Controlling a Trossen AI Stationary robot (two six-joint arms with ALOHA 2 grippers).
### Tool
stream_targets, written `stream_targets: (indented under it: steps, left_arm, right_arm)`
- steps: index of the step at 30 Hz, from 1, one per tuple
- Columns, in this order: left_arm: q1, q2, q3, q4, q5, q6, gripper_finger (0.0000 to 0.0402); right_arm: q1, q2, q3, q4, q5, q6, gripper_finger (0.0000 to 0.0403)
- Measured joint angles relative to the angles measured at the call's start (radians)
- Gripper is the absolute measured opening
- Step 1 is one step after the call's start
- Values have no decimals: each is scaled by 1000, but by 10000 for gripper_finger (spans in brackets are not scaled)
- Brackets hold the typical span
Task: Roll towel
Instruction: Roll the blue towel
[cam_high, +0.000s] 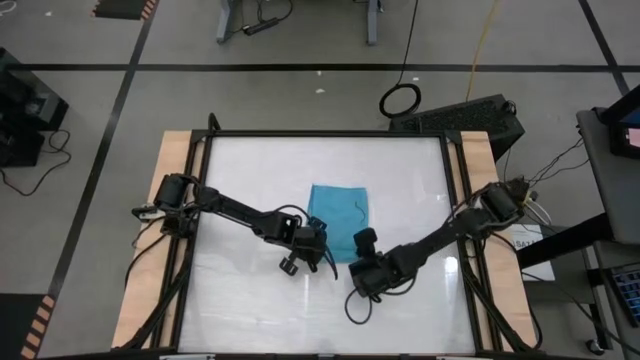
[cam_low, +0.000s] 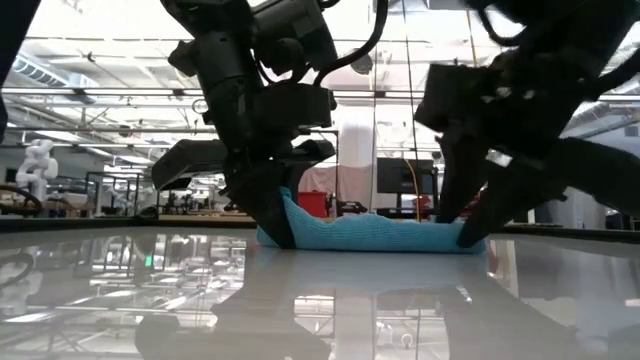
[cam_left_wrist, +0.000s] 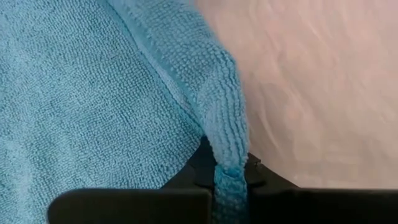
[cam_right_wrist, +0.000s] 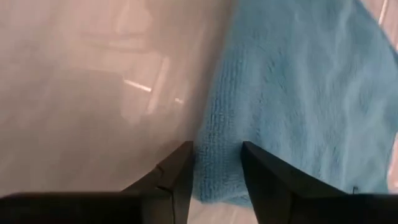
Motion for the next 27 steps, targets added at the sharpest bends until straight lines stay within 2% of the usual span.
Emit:
stream_targets:
  steps: [4, 9, 14, 17, 20, 23, 27]
  left_arm:
    - [0, 0, 0, -22, 0, -1, 40]
    - [0, -27, 2, -43, -32, -25, 128]
    - [-6, -108, -7, -156, -63, -53, 204]
    - [-19, -181, -4, -180, -119, -70, 218]
    - [-55, -227, -7, -199, -134, -78, 220]
    - [-116, -234, -5, -158, -143, -66, 221]
    - [-200, -199, -12, -69, -231, 11, 221]
  right_arm:
    - [-34, 3, 1, -36, -77, 108, 96]
    - [-49, -1, -12, -16, -180, 184, 12]
    - [-49, -3, -22, -4, -193, 243, 13]
    - [-50, -3, -23, 6, -210, 244, 5]
    - [-55, -2, -23, 16, -217, 243, 4]
    - [-56, -2, -24, 20, -224, 243, 5]
    - [-56, -2, -24, 25, -228, 239, 3]
